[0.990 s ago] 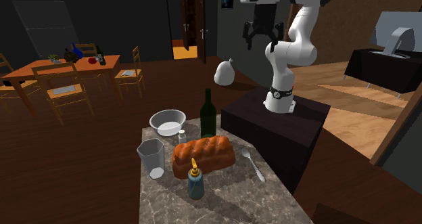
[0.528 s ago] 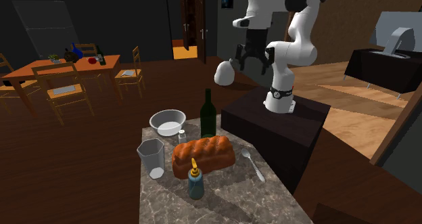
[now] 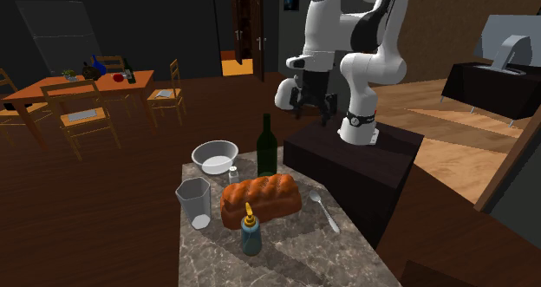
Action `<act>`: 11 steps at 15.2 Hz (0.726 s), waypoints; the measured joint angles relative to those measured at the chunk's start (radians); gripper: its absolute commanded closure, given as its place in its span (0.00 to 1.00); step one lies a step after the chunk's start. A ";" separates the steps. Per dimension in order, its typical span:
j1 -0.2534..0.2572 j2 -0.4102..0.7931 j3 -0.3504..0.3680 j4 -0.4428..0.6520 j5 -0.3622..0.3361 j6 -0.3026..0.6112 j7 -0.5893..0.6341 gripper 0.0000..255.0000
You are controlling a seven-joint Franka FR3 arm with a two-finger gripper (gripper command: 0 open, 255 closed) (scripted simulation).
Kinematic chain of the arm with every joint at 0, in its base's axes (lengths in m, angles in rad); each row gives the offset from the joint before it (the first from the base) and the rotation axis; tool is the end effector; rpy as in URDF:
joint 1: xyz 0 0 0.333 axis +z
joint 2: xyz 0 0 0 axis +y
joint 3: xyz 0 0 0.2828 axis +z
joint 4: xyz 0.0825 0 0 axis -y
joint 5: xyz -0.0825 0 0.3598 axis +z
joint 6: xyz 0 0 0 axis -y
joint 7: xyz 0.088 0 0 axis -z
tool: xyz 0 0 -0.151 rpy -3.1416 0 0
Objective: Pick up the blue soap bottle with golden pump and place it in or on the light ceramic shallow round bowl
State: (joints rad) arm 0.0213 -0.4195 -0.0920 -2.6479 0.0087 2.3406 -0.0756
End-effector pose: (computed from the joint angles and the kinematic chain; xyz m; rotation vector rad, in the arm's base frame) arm 0.3990 -0.0245 0.3295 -3.1004 -0.0078 -0.1758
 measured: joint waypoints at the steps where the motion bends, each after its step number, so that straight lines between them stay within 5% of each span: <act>1: 0.002 0.043 -0.004 0.007 0.007 0.046 -0.001 0.00; 11: 0.038 0.470 -0.022 0.136 0.176 0.434 -0.076 0.00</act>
State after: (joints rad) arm 0.0590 0.0510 -0.1139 -2.5118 0.1847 2.7741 -0.1517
